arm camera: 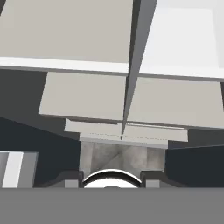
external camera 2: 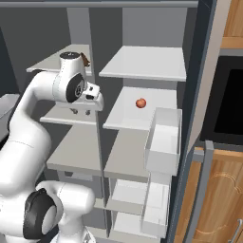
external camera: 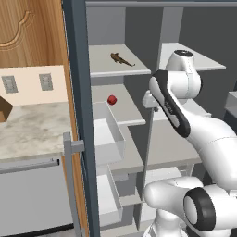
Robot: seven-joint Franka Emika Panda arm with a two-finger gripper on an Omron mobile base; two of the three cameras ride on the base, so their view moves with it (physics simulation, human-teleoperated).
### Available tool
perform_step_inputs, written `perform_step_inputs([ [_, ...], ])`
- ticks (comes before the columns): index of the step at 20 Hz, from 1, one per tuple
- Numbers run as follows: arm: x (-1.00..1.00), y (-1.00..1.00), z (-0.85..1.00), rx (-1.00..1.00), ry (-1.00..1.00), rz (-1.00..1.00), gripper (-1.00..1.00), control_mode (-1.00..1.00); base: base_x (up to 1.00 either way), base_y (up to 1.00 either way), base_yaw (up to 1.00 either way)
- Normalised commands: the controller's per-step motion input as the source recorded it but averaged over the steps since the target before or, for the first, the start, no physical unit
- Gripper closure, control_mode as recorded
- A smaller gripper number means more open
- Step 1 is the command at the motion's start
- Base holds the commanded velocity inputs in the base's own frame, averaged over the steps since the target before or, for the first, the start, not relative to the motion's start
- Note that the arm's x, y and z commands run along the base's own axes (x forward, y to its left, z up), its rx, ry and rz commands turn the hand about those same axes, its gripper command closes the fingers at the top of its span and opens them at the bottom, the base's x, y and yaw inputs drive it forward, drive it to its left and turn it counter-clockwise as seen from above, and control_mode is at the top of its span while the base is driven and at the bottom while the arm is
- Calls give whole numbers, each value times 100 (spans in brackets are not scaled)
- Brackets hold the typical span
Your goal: Pick up the frozen fish from the freezer, place it on any shelf in the fridge, and close the fridge and freezer doors when done.
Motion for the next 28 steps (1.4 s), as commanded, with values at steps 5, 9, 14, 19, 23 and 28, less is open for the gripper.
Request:
perform_step_inputs([
  [5,-44,0,0,0,-10,0,-100,-100,0,0,0],
  [9,-84,-1,0,0,-33,0,-100,-100,0,0,0],
  [14,-66,-10,0,2,-30,0,-100,-100,0,0,0],
  [19,-9,-1,0,0,-3,0,-100,-100,0,0,0],
  [23,0,0,0,0,0,0,-100,100,0,7,0],
  [28,0,0,0,0,0,0,-100,100,0,33,0],
])
